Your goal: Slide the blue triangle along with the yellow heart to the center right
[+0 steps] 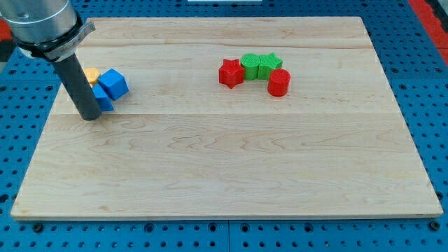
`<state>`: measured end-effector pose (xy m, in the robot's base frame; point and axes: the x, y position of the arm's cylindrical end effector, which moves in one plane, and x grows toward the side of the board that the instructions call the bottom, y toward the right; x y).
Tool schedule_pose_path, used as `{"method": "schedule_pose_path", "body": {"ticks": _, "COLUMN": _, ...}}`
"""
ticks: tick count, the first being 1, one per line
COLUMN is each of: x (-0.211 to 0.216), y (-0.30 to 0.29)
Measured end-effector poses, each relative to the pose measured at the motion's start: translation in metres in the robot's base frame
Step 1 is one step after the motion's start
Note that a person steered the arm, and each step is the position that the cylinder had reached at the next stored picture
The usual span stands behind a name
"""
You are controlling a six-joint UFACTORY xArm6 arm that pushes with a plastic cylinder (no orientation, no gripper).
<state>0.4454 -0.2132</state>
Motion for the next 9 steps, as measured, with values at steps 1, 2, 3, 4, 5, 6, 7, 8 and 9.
{"method": "schedule_pose_path", "body": {"ticks": 1, "x": -0.001, "y": 0.03}}
{"method": "schedule_pose_path", "body": {"ticks": 2, "x": -0.025, "y": 0.036}}
{"method": "schedule_pose_path", "body": {"ticks": 3, "x": -0.009, "y": 0.004}}
{"method": "schedule_pose_path", "body": {"ticks": 4, "x": -0.004, "y": -0.004}}
{"method": "schedule_pose_path", "body": {"ticks": 5, "x": -0.006, "y": -0.018}}
{"method": "schedule_pose_path", "body": {"ticks": 6, "x": -0.001, "y": -0.026}}
{"method": "schedule_pose_path", "body": {"ticks": 7, "x": 0.025, "y": -0.033}}
{"method": "schedule_pose_path", "body": {"ticks": 8, "x": 0.021, "y": -0.049}}
{"method": "schedule_pose_path", "body": {"ticks": 9, "x": 0.007, "y": -0.045}}
